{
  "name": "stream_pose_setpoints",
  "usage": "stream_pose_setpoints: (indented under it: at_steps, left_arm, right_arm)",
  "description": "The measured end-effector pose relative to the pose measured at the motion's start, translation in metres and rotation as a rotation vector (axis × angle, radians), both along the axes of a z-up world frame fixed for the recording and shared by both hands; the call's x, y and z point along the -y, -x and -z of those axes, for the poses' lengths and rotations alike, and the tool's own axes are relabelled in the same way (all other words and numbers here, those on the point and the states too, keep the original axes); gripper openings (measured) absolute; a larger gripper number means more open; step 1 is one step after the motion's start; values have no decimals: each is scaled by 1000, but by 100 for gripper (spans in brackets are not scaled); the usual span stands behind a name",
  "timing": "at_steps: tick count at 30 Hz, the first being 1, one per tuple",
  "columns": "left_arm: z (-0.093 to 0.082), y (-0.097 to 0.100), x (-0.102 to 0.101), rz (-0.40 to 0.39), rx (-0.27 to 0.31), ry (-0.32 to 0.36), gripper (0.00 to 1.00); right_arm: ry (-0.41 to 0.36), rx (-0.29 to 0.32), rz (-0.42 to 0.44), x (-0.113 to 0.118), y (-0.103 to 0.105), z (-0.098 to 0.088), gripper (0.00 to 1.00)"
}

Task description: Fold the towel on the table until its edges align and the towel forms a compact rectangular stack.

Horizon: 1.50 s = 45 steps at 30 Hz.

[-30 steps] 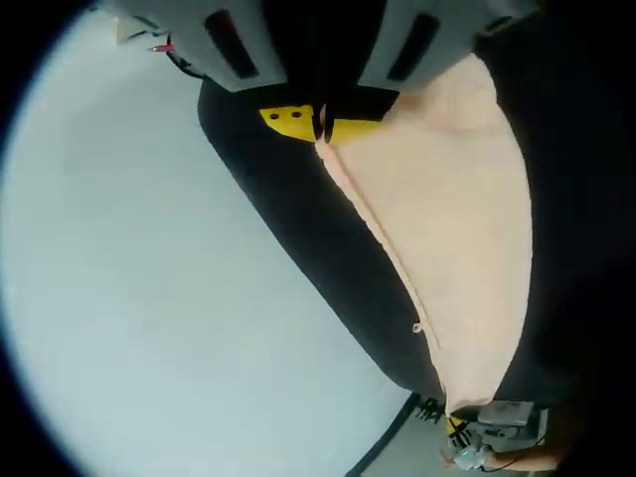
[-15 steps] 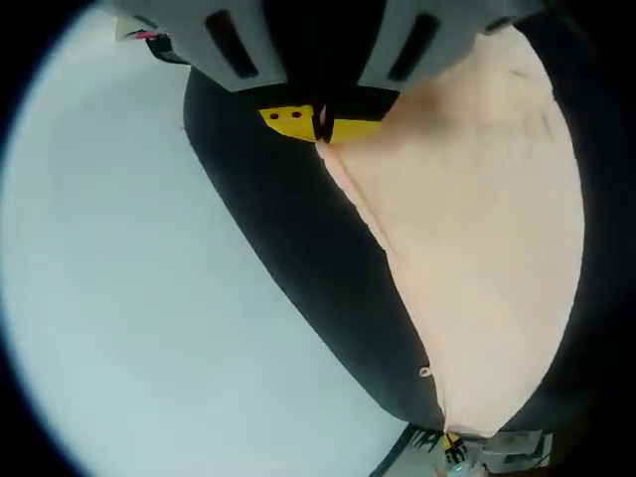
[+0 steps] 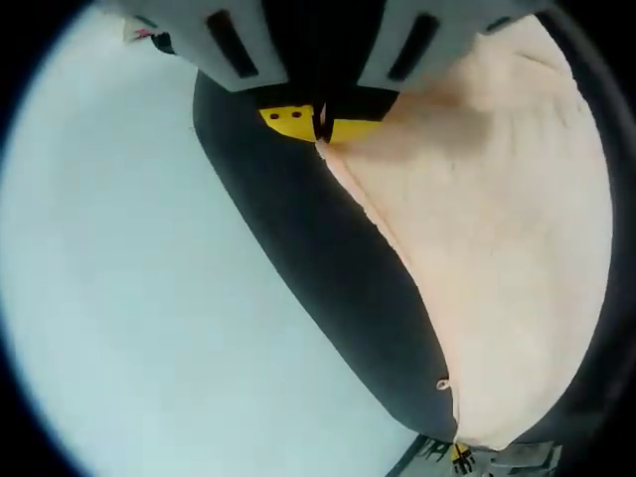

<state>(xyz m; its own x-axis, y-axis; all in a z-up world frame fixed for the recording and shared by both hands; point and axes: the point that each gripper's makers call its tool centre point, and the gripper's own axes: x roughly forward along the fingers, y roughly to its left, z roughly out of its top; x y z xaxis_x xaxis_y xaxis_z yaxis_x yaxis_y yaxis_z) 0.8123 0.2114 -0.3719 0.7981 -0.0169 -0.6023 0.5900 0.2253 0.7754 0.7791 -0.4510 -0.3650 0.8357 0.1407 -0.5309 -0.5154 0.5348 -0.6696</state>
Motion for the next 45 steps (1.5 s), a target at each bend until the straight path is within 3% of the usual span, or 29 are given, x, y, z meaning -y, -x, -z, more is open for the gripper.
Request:
stream_pose_setpoints:
  at_steps: [5, 7, 9, 10, 11, 14, 15, 17, 19, 21, 22, 23, 25, 27, 29, 31, 33, 35, 36, 39, 43, 44, 45]
  left_arm:
    - [24, 2, 0, -10, -29, 21, 0]
    - [23, 2, 4, 11, -23, 28, 0]
    - [18, 10, 10, 79, -18, 26, 6]
    - [13, 12, 4, 68, -10, 31, 12]
    - [5, 16, -6, 14, -1, 86, 14]
    - [-15, 33, -13, 37, 26, 137, 17]
    - [-17, 40, -18, 24, 6, 157, 17]
    - [-23, 62, -26, -24, -33, 210, 17]
    - [-33, 75, -24, -4, -4, 273, 17]
    - [-40, 104, -24, -11, 8, 296, 19]
    - [-39, 86, -24, 5, 33, 310, 22]
    - [-42, 92, -20, 18, 48, 339, 24]
    - [-44, 113, -11, 63, 55, 352, 24]
    - [-41, 144, 0, 111, 46, 294, 24]
    - [-38, 154, 5, 107, 57, 274, 23]
    - [-34, 162, 12, 127, 53, 271, 23]
    - [-27, 157, 16, 125, 45, 277, 24]
    - [-18, 158, 19, 140, 17, 248, 25]
    - [-14, 158, 19, 132, 7, 240, 26]
    - [-1, 155, 13, 117, -12, 175, 26]
    - [8, 156, 5, 78, -23, 183, 26]
    - [5, 157, 5, 65, -19, 196, 26]
    - [5, 155, 3, 43, -12, 208, 26]
  right_arm:
    - [20, -34, 37, 3, -6, 23, 1]
    - [11, -35, 49, 2, -7, 30, 1]
    - [-66, -20, 77, -3, -3, 30, 3]
    - [-81, -12, 76, -3, -1, 27, 4]
    - [-123, -12, 89, -2, 1, 24, 5]
    - [-256, -24, 150, 6, 16, 13, 12]
    - [-293, -20, 168, 13, 17, 9, 12]
    - [-378, 12, 207, 25, 20, -5, 17]
    - [-499, 5, 248, 28, 37, -17, 18]
    - [-569, -2, 255, 31, 54, -24, 18]
    - [-571, -1, 238, 31, 63, -27, 18]
    - [-560, 2, 226, 32, 73, -28, 19]
    - [-483, -9, 142, 22, 103, -25, 18]
    - [-468, -27, 115, 8, 130, -18, 18]
    - [-425, -35, 42, -6, 148, -11, 18]
    - [-297, -5, 15, -7, 158, 0, 18]
    - [-206, 9, -30, -13, 162, 12, 18]
    - [-15, 17, -61, -12, 161, 24, 18]
    - [38, 23, -95, -17, 161, 26, 18]
    - [2, 30, -89, -23, 152, 23, 16]
    - [-31, 50, -70, -24, 146, 13, 16]
    - [-60, 48, -54, -23, 145, 11, 16]
    - [-169, 23, -29, -28, 149, 9, 16]
